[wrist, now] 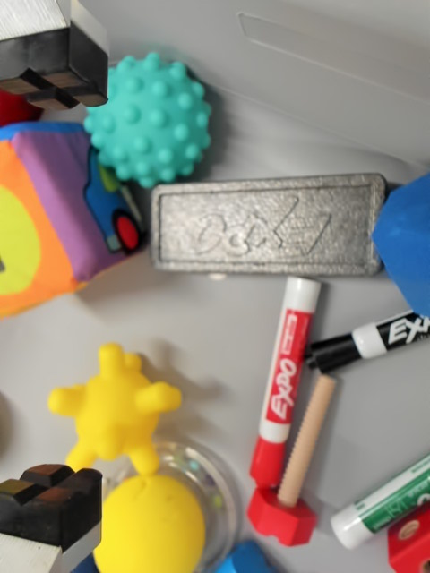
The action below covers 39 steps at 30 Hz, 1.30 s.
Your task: Pick an object from the bin
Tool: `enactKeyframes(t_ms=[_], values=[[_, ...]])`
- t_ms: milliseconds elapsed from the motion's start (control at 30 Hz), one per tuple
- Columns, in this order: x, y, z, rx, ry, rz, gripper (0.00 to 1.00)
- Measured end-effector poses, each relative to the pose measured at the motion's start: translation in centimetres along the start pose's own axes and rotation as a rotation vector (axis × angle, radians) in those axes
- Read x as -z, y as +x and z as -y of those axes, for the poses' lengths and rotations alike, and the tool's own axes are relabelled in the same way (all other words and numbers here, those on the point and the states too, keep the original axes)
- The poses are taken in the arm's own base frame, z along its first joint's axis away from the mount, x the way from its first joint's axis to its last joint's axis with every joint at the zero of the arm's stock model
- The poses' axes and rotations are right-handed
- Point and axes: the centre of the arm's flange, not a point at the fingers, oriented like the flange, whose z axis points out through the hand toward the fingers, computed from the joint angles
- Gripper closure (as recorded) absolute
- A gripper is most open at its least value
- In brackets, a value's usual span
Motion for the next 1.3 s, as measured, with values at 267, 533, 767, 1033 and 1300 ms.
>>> enactKeyframes(t_ms=[267, 533, 767, 1033, 1300], values=[[-1.0, -1.2, 0.1, -0.109, 0.009, 0.003, 0.0], [-1.8, -2.3, 0.2, -0.212, 0.016, 0.007, 0.0], [-3.5, -2.9, 0.3, -0.254, 0.022, 0.009, 0.0], [-7.2, -2.9, 0.4, -0.256, 0.02, 0.005, 0.0], [-10.3, -2.8, 0.4, -0.256, 0.021, 0.005, 0.0]])
